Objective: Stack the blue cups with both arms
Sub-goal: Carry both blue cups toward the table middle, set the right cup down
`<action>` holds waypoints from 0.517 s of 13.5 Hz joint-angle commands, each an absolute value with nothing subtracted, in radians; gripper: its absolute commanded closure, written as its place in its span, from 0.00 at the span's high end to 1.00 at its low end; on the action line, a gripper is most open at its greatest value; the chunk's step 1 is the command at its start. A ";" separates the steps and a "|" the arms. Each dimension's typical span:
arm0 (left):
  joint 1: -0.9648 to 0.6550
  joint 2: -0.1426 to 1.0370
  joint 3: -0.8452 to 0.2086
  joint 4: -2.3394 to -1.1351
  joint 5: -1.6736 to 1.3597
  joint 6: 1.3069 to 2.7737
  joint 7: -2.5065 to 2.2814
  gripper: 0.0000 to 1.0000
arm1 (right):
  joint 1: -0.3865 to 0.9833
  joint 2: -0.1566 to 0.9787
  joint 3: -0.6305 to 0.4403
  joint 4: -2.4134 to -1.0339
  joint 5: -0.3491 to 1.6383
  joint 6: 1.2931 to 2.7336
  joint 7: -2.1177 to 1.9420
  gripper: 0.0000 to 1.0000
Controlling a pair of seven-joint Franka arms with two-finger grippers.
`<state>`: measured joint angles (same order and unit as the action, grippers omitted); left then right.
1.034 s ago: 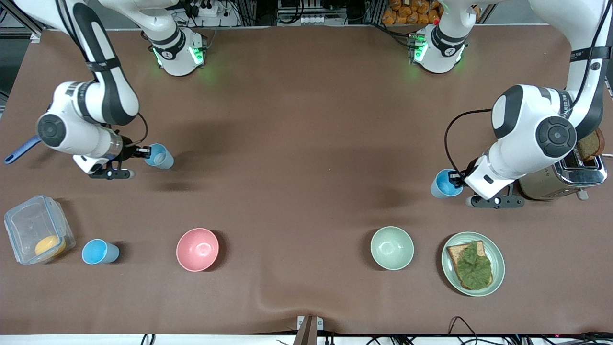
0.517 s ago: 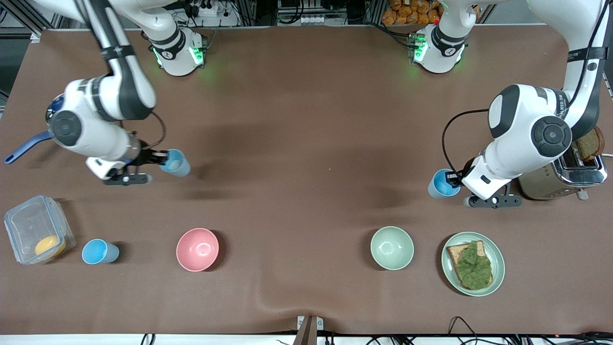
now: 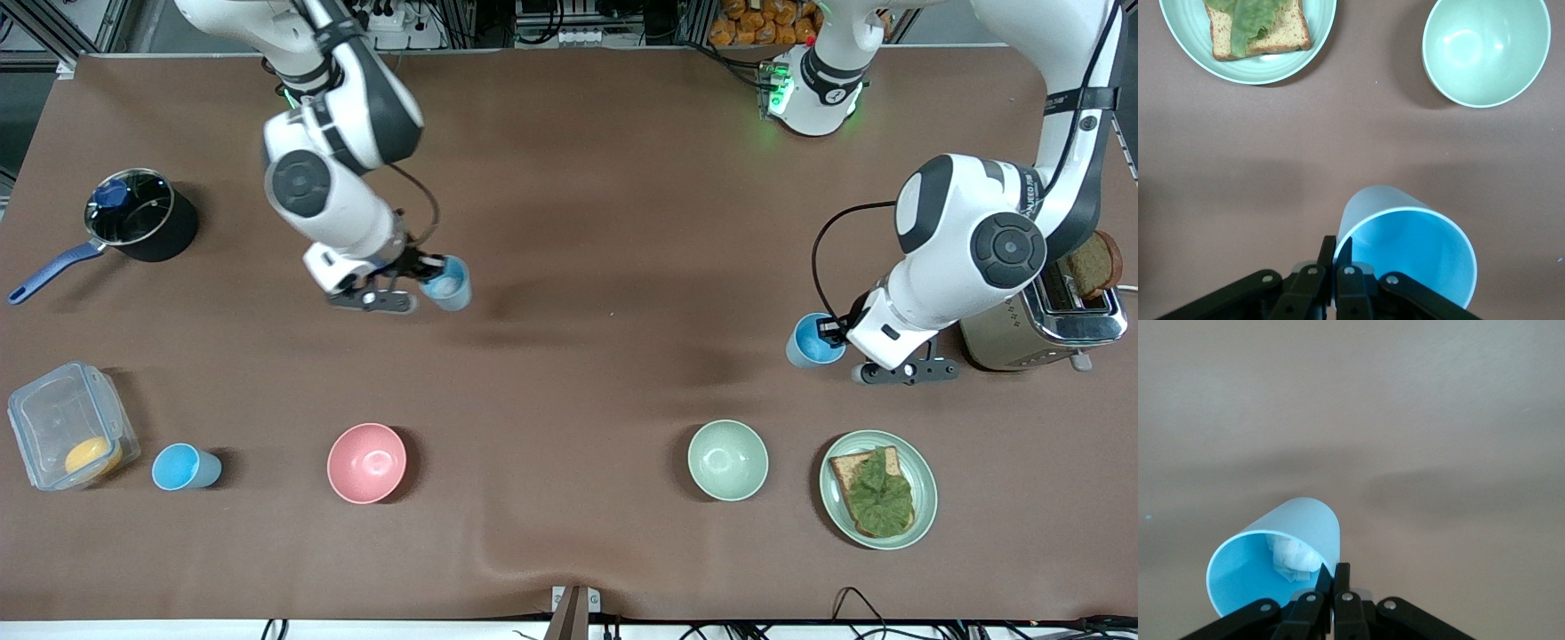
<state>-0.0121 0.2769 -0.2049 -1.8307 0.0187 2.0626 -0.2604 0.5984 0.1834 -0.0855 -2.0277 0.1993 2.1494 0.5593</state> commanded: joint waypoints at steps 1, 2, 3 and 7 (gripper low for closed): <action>-0.015 0.273 -0.204 -1.813 0.005 2.043 -0.273 0.00 | 0.696 0.280 -0.103 -1.971 0.222 2.224 0.688 0.00; -0.015 0.272 -0.206 -1.812 0.005 2.043 -0.273 0.00 | 0.730 0.317 -0.103 -1.948 0.222 2.255 0.739 0.00; -0.017 0.267 -0.206 -1.810 0.005 2.043 -0.273 0.00 | 0.765 0.360 -0.103 -1.912 0.222 2.275 0.802 0.00; -0.014 0.256 -0.206 -1.812 0.003 2.043 -0.270 0.00 | 0.844 0.497 -0.103 -1.772 0.224 2.304 0.965 0.00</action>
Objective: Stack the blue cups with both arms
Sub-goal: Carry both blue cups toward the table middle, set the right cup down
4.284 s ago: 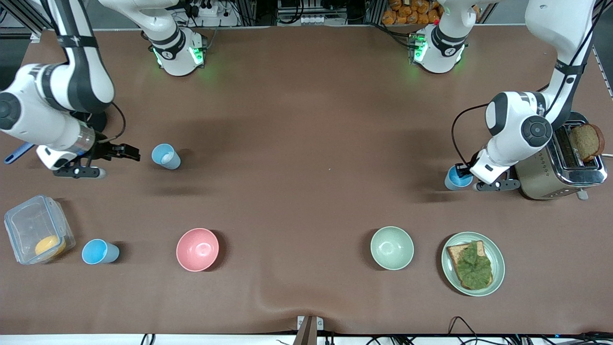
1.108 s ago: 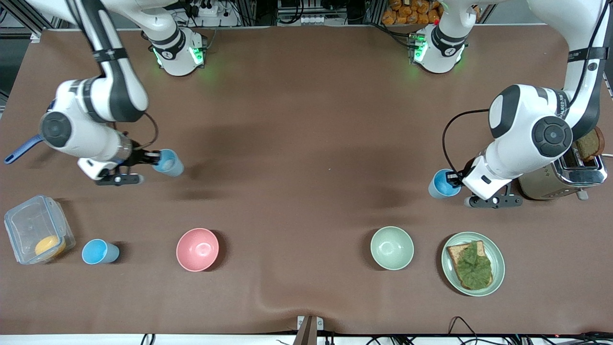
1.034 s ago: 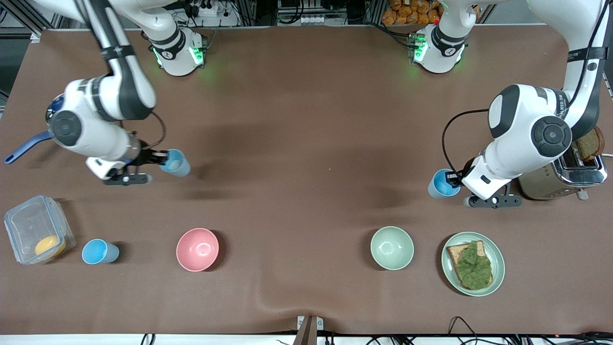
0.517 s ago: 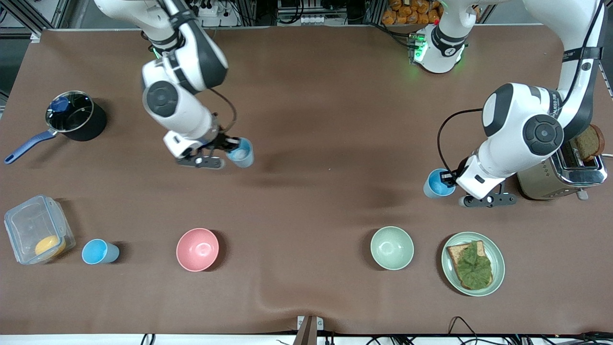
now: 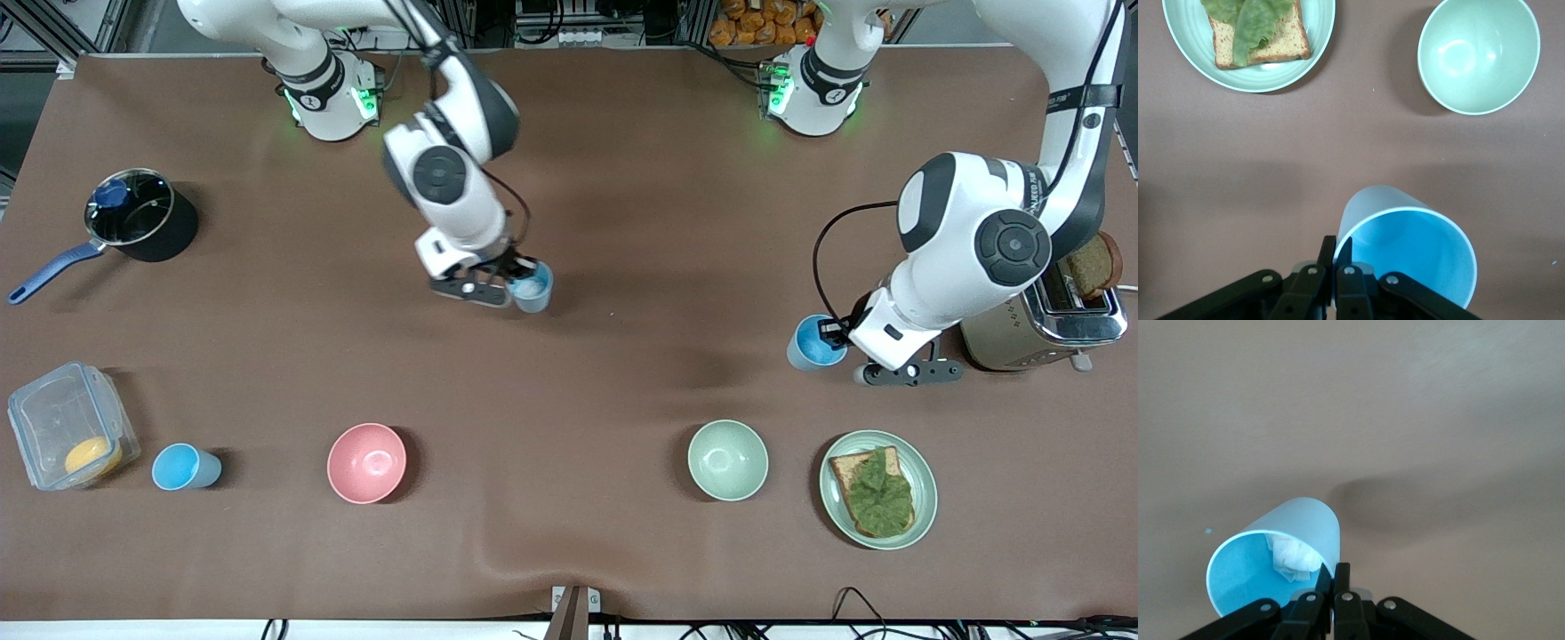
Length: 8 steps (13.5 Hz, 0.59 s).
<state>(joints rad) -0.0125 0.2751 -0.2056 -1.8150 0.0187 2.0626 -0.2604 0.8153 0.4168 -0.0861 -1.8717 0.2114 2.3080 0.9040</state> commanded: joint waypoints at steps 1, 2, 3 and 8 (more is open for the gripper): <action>-0.014 0.255 -0.206 -1.812 0.005 2.043 -0.270 0.00 | 0.853 0.524 -0.101 -1.758 0.225 2.337 0.988 0.00; -0.015 0.255 -0.206 -1.812 0.003 2.043 -0.270 0.00 | 0.864 0.546 -0.101 -1.755 0.227 2.373 1.005 0.00; -0.015 0.256 -0.206 -1.813 0.003 2.043 -0.271 0.00 | 0.867 0.560 -0.101 -1.753 0.229 2.391 1.012 0.00; -0.014 0.256 -0.221 -1.813 0.003 2.031 -0.296 0.00 | 0.861 0.568 -0.100 -1.723 0.232 2.381 1.003 0.00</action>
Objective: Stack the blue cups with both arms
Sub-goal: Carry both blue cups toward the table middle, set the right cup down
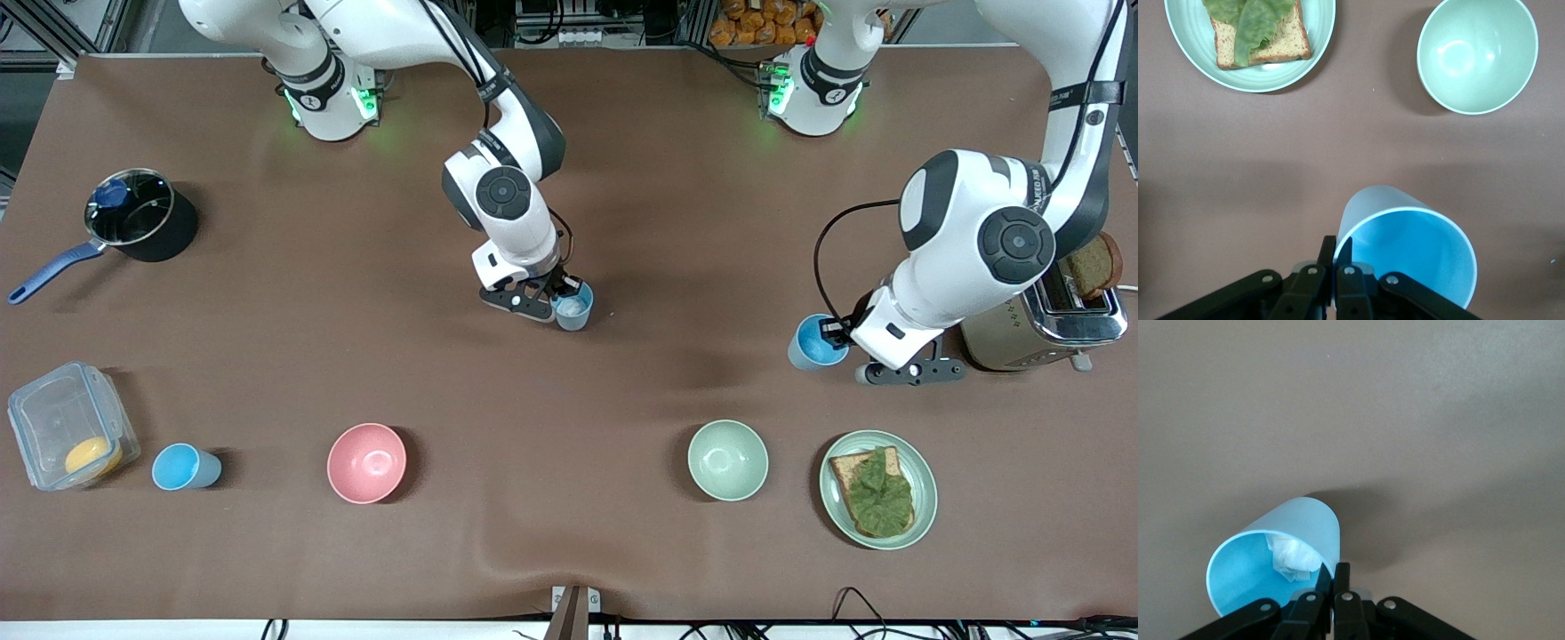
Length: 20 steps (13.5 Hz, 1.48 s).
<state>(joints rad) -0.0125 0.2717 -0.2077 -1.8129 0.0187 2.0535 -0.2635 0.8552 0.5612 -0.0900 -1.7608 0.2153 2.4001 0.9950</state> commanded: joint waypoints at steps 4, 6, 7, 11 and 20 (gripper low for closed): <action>-0.011 0.255 -0.244 -1.792 0.003 2.016 -0.316 0.00 | 0.856 0.563 -0.101 -1.718 0.242 2.367 0.994 0.76; -0.012 0.255 -0.245 -1.783 0.003 1.994 -0.333 0.00 | 0.854 0.558 -0.101 -1.712 0.241 2.343 0.991 0.89; -0.012 0.255 -0.247 -1.782 0.002 1.994 -0.340 0.00 | 0.853 0.558 -0.103 -1.704 0.241 2.326 0.991 0.90; -0.011 0.241 -0.310 -1.781 -0.005 1.994 -0.423 0.00 | 0.780 0.511 -0.107 -1.631 0.241 2.102 0.902 0.97; -0.105 0.287 -0.502 -1.778 -0.003 2.052 -0.816 0.00 | 0.476 0.284 -0.115 -1.618 0.215 1.777 0.457 1.00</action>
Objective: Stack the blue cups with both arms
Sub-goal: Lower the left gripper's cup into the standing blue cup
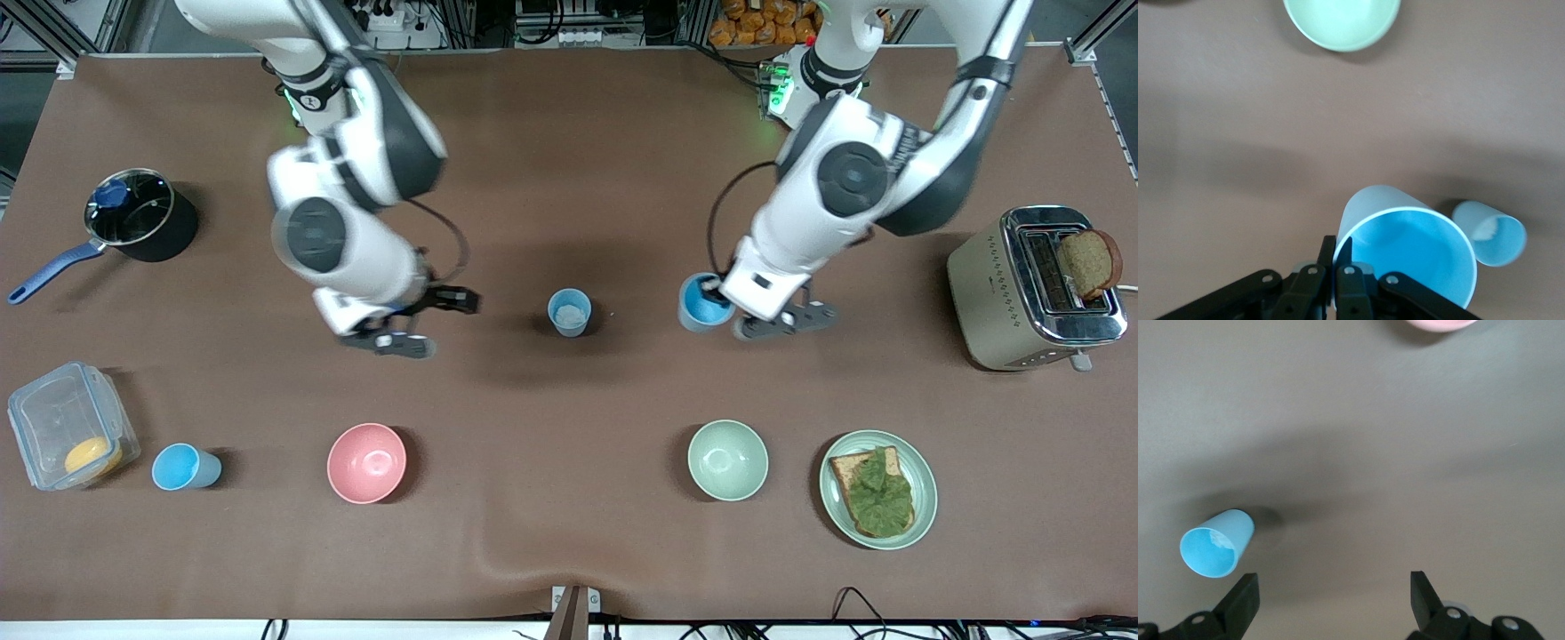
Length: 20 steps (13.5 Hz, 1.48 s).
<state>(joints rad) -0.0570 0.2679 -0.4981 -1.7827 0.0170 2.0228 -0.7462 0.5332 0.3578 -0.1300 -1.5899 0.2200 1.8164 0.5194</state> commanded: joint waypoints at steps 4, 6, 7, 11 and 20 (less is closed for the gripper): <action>-0.222 0.359 -0.500 -1.779 0.017 2.147 -1.027 0.00 | 0.344 0.174 -0.114 -1.631 0.178 1.685 0.309 1.00; -0.279 0.388 -0.499 -1.778 0.017 2.210 -1.110 0.00 | 0.266 0.120 -0.114 -1.629 0.178 1.635 0.237 1.00; -0.302 0.406 -0.496 -1.778 0.017 2.245 -1.136 0.00 | 0.226 0.089 -0.114 -1.632 0.178 1.614 0.180 1.00; -0.339 0.478 -0.494 -1.778 0.069 2.353 -1.215 0.00 | 0.149 0.015 -0.114 -1.651 0.178 1.565 0.110 1.00; -0.364 0.571 -0.489 -1.761 0.132 2.418 -1.244 0.04 | 0.127 0.009 -0.114 -1.644 0.123 1.574 0.109 1.00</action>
